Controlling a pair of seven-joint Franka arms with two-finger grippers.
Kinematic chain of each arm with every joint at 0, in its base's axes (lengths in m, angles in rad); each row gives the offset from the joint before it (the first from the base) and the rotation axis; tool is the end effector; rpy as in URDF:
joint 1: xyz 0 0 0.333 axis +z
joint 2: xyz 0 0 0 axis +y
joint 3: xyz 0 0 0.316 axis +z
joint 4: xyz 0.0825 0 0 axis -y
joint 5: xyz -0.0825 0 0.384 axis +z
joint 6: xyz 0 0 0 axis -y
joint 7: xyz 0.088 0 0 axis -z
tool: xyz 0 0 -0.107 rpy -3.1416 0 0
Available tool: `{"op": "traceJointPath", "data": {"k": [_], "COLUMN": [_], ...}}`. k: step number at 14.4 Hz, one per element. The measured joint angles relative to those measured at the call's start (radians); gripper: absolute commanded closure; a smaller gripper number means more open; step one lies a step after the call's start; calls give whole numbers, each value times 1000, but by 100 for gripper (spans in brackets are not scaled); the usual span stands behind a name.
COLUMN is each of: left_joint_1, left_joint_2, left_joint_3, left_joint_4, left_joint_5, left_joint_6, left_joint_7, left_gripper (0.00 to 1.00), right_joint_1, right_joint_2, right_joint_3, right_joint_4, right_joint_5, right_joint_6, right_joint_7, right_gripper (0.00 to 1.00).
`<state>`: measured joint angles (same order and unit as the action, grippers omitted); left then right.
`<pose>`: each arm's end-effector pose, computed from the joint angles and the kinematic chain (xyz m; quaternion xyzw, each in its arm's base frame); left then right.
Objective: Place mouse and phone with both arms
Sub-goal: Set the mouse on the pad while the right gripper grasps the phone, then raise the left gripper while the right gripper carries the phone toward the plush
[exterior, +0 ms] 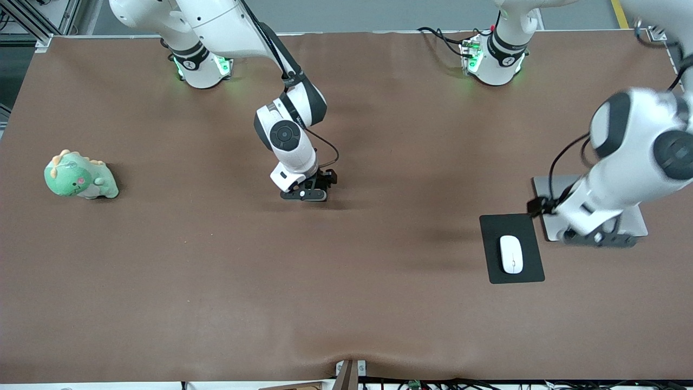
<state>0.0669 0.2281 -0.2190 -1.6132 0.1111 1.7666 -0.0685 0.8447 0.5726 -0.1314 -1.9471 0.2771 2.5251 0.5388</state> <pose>0.6189 -0.0738 0.4889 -0.9976 0.0525 0.0310 0.0330 0.4693 0.4057 0.1861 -0.9988 0.0148 0.0199 0.0414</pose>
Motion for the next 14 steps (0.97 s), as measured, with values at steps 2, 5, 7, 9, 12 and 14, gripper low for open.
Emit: {"op": "traceJointPath", "data": {"k": [2,5,7,9,12,14], "left_joint_1": [10,11,12,11,-57,-97], "left_joint_2": [-93,-159,-163,-171,-202,-218], "left_joint_3": [0,-1,0,12,118,177], "left_joint_4": [-3,-8,11,32,34,33], "left_joint_5": [-5,-38,-48,-56,-93,-103], "left_joint_6": [-82,-97,-111,-164,-207,-222], "left_joint_7": [11,11,11,30,69,74], "left_gripper": [0,0,0,0,0,0], "right_joint_1": [0,3,3,3,2,1], "right_joint_2": [11,22,27,26,16,-15], "right_joint_3": [1,4,4,1,-14,-59], "right_joint_4": [3,4,6,13,41,65], "right_joint_5": [0,0,-1,-1,-1,-1], "right_joint_6": [11,13,11,-11,-92,-190], "right_joint_7": [0,0,-18,-25,-29,-29], "right_gripper": [0,60,100,100,100,100]}}
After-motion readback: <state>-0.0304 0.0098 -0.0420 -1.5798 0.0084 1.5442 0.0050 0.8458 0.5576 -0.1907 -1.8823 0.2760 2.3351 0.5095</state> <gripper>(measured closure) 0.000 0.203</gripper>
